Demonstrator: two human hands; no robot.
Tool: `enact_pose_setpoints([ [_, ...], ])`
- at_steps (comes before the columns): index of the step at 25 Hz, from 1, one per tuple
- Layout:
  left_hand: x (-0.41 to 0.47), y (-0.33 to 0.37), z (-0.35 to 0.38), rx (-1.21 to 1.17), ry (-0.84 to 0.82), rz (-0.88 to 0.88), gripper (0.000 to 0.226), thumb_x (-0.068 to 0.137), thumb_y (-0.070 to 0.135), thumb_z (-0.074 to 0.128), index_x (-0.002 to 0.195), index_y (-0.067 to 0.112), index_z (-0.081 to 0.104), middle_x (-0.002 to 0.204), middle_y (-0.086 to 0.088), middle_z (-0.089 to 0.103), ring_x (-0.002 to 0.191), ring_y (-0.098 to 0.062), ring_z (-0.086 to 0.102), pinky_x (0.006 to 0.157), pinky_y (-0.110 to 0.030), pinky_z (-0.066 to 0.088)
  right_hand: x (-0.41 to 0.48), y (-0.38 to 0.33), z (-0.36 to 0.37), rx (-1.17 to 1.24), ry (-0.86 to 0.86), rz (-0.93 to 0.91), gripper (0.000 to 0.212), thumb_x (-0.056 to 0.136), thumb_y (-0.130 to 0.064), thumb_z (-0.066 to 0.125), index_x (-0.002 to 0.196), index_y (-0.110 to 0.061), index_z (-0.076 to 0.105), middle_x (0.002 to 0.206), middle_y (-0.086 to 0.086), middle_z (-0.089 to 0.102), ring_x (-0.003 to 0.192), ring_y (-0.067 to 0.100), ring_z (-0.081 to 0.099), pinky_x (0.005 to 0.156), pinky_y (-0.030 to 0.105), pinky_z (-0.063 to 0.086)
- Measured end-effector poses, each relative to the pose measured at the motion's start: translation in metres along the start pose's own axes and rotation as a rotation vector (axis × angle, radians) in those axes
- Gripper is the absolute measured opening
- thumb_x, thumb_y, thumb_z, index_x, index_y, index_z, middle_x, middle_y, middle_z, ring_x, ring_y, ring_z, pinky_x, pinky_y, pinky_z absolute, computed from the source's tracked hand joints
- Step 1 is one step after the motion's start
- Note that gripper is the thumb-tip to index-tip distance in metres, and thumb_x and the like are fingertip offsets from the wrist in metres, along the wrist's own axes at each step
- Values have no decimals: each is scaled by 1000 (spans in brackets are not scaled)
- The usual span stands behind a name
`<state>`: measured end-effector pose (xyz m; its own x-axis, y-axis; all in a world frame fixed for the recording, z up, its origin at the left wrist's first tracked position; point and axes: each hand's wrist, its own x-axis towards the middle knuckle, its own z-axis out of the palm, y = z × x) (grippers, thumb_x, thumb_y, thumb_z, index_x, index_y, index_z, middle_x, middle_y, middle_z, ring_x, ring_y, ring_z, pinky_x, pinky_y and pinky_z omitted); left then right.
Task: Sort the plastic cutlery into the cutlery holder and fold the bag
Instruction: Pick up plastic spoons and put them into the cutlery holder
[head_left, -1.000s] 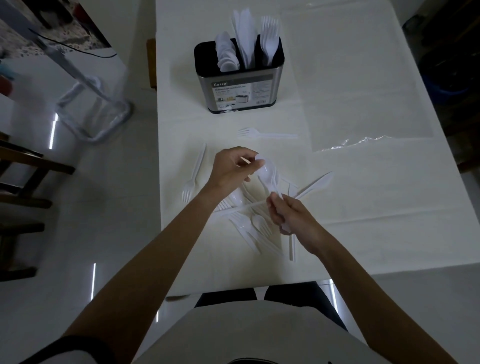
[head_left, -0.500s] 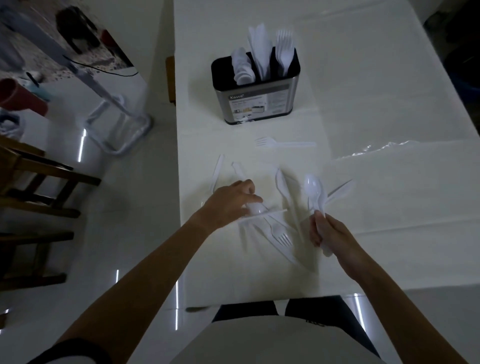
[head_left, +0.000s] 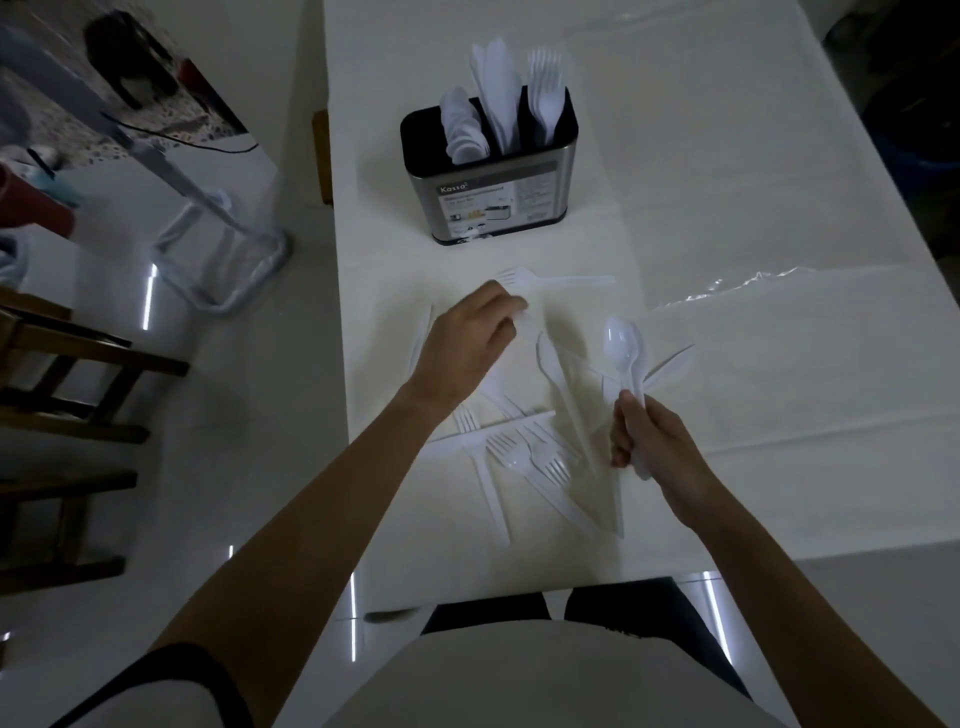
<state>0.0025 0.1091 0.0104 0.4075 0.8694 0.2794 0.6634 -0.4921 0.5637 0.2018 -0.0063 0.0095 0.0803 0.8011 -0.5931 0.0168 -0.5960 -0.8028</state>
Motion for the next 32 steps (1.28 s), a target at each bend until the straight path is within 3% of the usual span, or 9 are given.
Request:
enact_pose_setpoints([
  [4, 17, 28, -16, -480, 235, -442, 15, 84, 0, 55, 85, 9, 66, 78, -3, 66, 66, -14, 59, 61, -22, 46, 12, -11, 1, -48, 10, -81, 32, 100, -30, 39, 75, -11, 47, 64, 2, 51, 56, 14, 53, 60, 29, 48],
  [7, 18, 39, -23, -899, 140, -812, 17, 81, -4, 57, 92, 7, 63, 73, -9, 65, 55, -18, 57, 53, -24, 47, 18, -21, 7, -36, -60, -95, 29, 100, -29, 39, 93, -4, 52, 80, 9, 63, 67, 20, 66, 65, 33, 53],
  [9, 2, 42, -19, -992, 32, -912, 23, 82, -5, 58, 103, 2, 63, 75, -13, 63, 56, -22, 56, 53, -25, 49, 16, -24, 16, 41, -174, -41, 29, 101, -27, 39, 101, -2, 52, 85, 14, 66, 63, 24, 69, 63, 34, 56],
  [15, -37, 39, -6, -755, -138, -863, 37, 83, 1, 59, 112, 22, 67, 79, -4, 63, 59, -12, 59, 55, -24, 50, -10, -2, 38, 40, -367, 45, 29, 102, -31, 33, 95, -7, 49, 58, 3, 52, 42, 17, 48, 46, 25, 40],
  [19, -51, 41, -8, -705, -223, -841, 39, 87, 6, 58, 117, 30, 62, 101, -3, 62, 70, -12, 61, 60, -24, 51, -24, 7, 49, 126, -386, 77, 33, 102, -37, 29, 96, -9, 46, 50, 0, 47, 37, 17, 47, 40, 19, 37],
  [23, -66, 42, -10, -829, -163, -889, 22, 97, 14, 46, 110, 23, 60, 97, -13, 59, 66, -7, 61, 56, -20, 50, -30, 9, 56, 112, -466, 53, 38, 102, -39, 27, 95, -8, 49, 50, 2, 51, 39, 19, 49, 42, 23, 36],
  [27, -77, 37, -12, -852, -213, -822, 29, 97, 11, 44, 118, 28, 56, 96, -10, 62, 79, -17, 63, 64, -28, 52, -33, 12, 55, 117, -575, 39, 48, 101, -38, 31, 77, -3, 54, 53, 8, 53, 45, 21, 53, 49, 27, 43],
  [29, -78, 31, -16, -841, -282, -792, 37, 96, 11, 48, 127, 30, 51, 102, -7, 61, 83, -18, 63, 63, -29, 53, -35, 15, 57, 163, -626, 60, 45, 99, -41, 32, 77, -6, 50, 49, 9, 43, 38, 16, 41, 43, 22, 36],
  [32, -80, 28, -23, -798, -334, -720, 37, 93, 6, 50, 125, 26, 53, 96, -7, 55, 68, -18, 62, 55, -27, 51, -39, 19, 59, 178, -649, 105, 42, 99, -44, 28, 82, -10, 46, 45, 1, 36, 35, 11, 27, 38, 19, 26],
])
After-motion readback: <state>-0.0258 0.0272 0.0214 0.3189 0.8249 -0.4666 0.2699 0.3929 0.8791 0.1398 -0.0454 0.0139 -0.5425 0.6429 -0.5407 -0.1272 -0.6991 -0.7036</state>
